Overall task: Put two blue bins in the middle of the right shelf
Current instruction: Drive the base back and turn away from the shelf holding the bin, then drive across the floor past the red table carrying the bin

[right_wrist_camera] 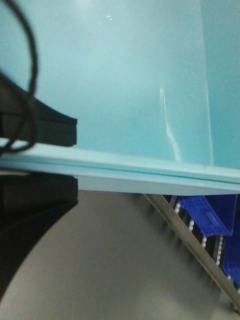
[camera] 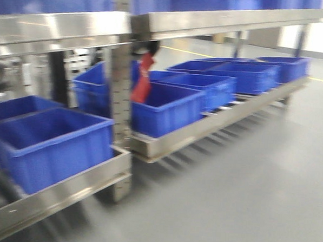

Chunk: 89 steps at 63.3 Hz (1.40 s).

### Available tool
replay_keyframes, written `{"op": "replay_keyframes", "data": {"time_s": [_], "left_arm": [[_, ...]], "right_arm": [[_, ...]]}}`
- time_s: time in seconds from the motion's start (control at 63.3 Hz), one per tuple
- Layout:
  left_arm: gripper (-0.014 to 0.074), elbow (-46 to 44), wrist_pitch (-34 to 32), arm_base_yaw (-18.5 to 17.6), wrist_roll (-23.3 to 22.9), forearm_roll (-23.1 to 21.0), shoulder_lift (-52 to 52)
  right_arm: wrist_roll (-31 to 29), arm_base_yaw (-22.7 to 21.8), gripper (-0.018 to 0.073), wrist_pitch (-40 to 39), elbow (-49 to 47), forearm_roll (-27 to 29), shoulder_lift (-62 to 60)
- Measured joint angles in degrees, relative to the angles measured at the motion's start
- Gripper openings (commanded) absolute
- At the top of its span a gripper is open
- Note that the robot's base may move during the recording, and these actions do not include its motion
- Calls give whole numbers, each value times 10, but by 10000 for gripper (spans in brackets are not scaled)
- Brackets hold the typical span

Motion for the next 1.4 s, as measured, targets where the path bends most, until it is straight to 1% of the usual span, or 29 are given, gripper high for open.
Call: {"op": "replay_keyframes", "data": {"time_s": [1.405], "left_arm": [[-111,0,0,0,0,0,0]], "right_arm": [[0,0,-154,0,0,0,0]]}}
